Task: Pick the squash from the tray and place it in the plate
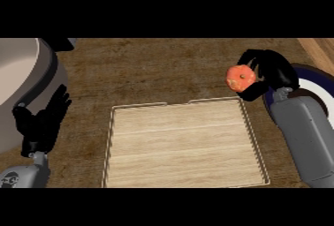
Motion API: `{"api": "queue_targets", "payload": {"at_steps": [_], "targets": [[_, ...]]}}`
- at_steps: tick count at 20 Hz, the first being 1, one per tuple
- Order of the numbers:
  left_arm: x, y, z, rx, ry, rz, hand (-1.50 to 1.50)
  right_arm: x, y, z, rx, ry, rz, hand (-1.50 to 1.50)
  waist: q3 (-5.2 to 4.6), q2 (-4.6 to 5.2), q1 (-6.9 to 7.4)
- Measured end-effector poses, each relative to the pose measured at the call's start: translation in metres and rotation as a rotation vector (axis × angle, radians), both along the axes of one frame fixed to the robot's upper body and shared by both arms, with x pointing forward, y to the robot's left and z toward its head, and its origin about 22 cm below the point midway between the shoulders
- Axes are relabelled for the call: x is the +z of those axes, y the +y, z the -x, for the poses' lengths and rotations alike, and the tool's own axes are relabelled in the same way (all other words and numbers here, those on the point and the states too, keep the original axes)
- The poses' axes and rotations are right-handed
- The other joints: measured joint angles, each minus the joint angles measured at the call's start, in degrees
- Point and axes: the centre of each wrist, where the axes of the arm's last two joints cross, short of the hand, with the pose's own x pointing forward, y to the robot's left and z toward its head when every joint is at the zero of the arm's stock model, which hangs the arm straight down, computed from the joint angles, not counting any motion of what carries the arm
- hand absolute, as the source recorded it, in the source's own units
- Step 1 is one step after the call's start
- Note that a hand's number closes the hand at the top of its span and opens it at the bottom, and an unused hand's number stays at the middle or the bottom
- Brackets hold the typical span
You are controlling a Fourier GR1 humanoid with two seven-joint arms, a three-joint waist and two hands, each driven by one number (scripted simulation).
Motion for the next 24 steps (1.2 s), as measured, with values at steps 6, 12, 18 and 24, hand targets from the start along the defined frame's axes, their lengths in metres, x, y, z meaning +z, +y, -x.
{"api": "queue_targets", "payload": {"at_steps": [6,12,18,24], "targets": [[0.001,-0.007,-0.002,-0.031,-0.005,0.0,0.0,0.054,-0.018,-0.009,-0.547,-0.318,-0.003,1.5,-0.17,0.16,2.06],[0.002,-0.012,-0.006,-0.058,-0.011,-0.001,0.0,0.074,-0.019,-0.004,-0.91,-0.453,-0.059,1.5,-0.08,0.45,3.47],[0.004,-0.016,-0.012,-0.068,-0.012,0.004,0.0,0.065,-0.045,0.018,-1.075,-0.491,-0.113,1.5,0.02,0.65,4.01],[0.01,-0.014,-0.013,-0.074,-0.013,0.012,0.0,0.049,-0.093,0.046,-1.187,-0.473,-0.118,1.5,0.04,0.72,4.37]]}}
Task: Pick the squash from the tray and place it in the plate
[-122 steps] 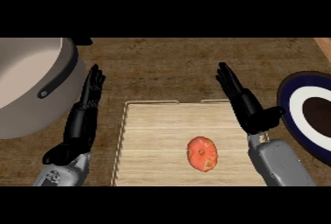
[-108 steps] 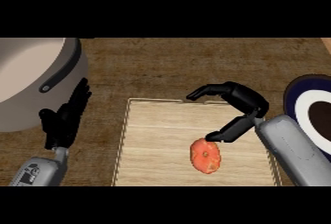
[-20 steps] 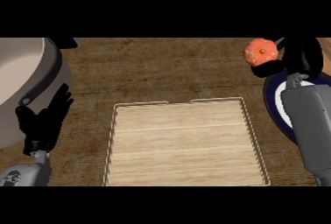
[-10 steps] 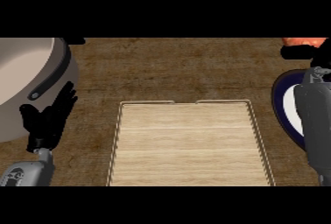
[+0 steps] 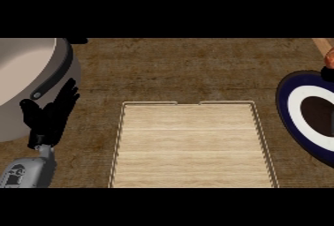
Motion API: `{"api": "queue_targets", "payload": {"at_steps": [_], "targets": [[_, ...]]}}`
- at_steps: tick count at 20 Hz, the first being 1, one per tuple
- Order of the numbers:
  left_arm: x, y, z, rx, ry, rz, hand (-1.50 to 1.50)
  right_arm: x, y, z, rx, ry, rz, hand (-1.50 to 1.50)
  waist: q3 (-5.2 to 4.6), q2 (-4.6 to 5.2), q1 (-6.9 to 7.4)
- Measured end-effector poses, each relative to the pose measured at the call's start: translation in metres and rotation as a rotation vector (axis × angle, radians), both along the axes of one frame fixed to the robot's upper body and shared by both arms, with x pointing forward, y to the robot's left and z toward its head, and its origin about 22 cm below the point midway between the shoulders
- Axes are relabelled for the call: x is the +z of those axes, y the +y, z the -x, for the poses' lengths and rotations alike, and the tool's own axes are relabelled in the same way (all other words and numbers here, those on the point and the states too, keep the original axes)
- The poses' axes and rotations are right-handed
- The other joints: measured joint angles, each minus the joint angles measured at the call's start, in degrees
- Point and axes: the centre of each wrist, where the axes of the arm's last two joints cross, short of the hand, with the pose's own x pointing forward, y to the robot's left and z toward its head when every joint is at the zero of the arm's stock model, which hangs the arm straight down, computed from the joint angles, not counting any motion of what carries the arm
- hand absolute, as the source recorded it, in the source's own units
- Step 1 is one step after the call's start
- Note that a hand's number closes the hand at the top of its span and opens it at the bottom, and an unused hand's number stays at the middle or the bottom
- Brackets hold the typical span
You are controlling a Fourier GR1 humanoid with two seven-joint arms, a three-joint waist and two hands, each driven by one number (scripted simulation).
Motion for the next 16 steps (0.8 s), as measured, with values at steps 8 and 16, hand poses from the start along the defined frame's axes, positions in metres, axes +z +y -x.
{"api": "queue_targets", "payload": {"at_steps": [8,16], "targets": [[-0.004,-0.001,0.004,-0.008,-0.004,-0.002,0.0,-0.046,-0.052,0.033,0.003,0.135,-0.093,1.5,0.03,0.09,0.15],[0.001,-0.005,-0.001,-0.005,-0.005,-0.004,0.0,-0.082,-0.087,0.052,0.129,0.101,-0.261,-1.5,0.08,0.13,0.3]]}}
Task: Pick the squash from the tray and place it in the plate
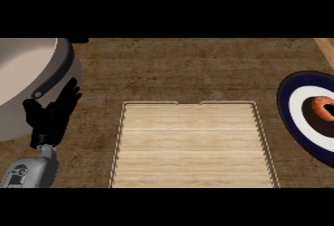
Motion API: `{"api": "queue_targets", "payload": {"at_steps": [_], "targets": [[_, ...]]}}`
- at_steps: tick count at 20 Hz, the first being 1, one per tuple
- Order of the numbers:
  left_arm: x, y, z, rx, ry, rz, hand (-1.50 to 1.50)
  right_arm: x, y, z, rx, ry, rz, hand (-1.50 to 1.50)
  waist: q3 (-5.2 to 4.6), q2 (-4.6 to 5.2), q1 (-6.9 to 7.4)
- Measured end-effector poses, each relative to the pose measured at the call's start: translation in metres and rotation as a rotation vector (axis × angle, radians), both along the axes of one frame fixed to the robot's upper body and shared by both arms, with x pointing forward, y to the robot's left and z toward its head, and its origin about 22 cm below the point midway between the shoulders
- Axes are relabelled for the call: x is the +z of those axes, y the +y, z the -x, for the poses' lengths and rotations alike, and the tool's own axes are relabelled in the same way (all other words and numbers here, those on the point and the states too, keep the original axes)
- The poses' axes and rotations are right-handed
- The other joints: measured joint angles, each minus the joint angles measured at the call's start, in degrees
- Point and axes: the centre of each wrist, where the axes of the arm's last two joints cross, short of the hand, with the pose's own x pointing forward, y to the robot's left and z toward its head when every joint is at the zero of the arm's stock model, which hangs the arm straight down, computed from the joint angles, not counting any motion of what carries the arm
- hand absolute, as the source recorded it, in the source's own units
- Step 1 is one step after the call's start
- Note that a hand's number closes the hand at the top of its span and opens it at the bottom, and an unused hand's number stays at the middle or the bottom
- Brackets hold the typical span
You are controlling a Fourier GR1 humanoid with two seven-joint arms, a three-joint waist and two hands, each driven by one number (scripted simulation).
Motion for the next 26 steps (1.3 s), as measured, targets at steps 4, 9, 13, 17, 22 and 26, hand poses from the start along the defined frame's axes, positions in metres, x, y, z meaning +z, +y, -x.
{"api": "queue_targets", "payload": {"at_steps": [4,9,13,17,22,26], "targets": [[-0.007,-0.004,-0.001,-0.002,-0.005,-0.002,0.0,0.001,-0.003,0.004,0.033,-0.101,0.089,-1.5,-0.03,0.0,-0.08],[-0.007,0.003,-0.001,0.005,-0.002,-0.004,0.0,0.035,0.009,0.001,0.107,-0.361,0.165,-1.5,-0.04,-0.18,-0.26],[-0.01,0.006,0.004,0.007,-0.001,-0.002,0.0,0.053,0.018,0.012,0.098,-0.521,0.112,-1.5,-0.09,-0.26,-0.4],[-0.007,0.008,0.004,0.012,0.005,-0.006,0.0,0.058,0.02,0.028,0.097,-0.626,-0.059,-1.5,-0.08,-0.34,-0.68],[-0.01,0.001,0.006,0.007,0.003,0.003,0.0,0.046,0.003,0.053,0.134,-0.692,-0.191,-1.5,-0.05,-0.21,-0.43],[-0.004,0.004,0.01,-0.001,0.003,0.003,0.0,0.031,-0.004,0.079,0.153,-0.715,-0.186,-1.5,-0.06,-0.15,-0.23]]}}
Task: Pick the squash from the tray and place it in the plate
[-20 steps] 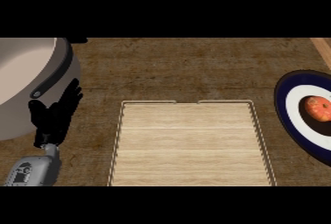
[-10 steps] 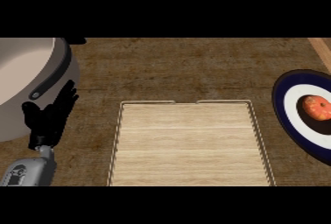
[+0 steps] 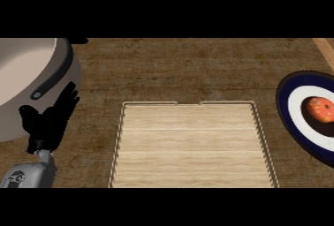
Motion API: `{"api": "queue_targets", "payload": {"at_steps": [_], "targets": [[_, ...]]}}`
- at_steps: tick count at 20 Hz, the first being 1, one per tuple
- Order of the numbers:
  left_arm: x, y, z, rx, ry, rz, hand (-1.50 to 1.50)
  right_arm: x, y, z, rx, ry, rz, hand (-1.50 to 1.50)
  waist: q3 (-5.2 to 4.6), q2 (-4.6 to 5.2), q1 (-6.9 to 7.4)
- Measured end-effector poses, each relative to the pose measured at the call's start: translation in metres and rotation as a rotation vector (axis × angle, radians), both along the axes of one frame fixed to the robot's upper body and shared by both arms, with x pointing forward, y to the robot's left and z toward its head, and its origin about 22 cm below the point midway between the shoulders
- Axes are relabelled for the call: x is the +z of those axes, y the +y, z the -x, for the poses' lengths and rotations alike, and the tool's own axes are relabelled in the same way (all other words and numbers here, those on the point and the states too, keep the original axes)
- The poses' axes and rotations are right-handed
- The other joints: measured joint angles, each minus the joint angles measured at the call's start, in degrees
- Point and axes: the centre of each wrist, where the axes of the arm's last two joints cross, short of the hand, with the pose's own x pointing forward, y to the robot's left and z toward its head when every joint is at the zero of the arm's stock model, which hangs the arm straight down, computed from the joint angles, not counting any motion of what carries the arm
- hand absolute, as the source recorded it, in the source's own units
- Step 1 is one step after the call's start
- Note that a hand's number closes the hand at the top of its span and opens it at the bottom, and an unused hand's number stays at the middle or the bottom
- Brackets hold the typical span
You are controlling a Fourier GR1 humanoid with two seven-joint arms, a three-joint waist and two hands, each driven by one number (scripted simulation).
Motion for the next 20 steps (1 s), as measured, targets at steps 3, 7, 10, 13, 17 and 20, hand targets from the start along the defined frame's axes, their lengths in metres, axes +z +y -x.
{"api": "queue_targets", "payload": {"at_steps": [3,7,10,13,17,20], "targets": [[0.0,0.004,-0.008,0.004,-0.001,-0.002,0.0,-0.009,-0.006,0.015,-0.002,-0.013,0.005,-1.5,-0.01,0.05,-0.01],[-0.001,0.001,-0.009,-0.001,0.005,-0.003,0.0,-0.021,-0.013,0.038,-0.01,-0.012,0.007,-1.5,0.0,0.07,0.0],[-0.001,0.003,-0.01,0.0,0.001,-0.005,0.0,-0.021,-0.021,0.046,-0.032,-0.005,0.011,-1.5,0.0,0.08,0.06],[0.0,-0.003,-0.007,-0.001,0.001,-0.002,0.0,-0.033,-0.023,0.066,-0.044,0.011,0.02,-1.5,-0.01,0.06,0.05],[0.0,-0.004,-0.008,-0.001,0.003,-0.006,0.0,-0.036,-0.031,0.079,-0.055,0.039,0.014,-1.5,-0.02,0.08,0.08],[-0.005,-0.006,-0.005,0.001,0.001,-0.007,0.0,-0.042,-0.032,0.082,-0.053,0.066,0.013,-1.5,-0.01,0.09,0.12]]}}
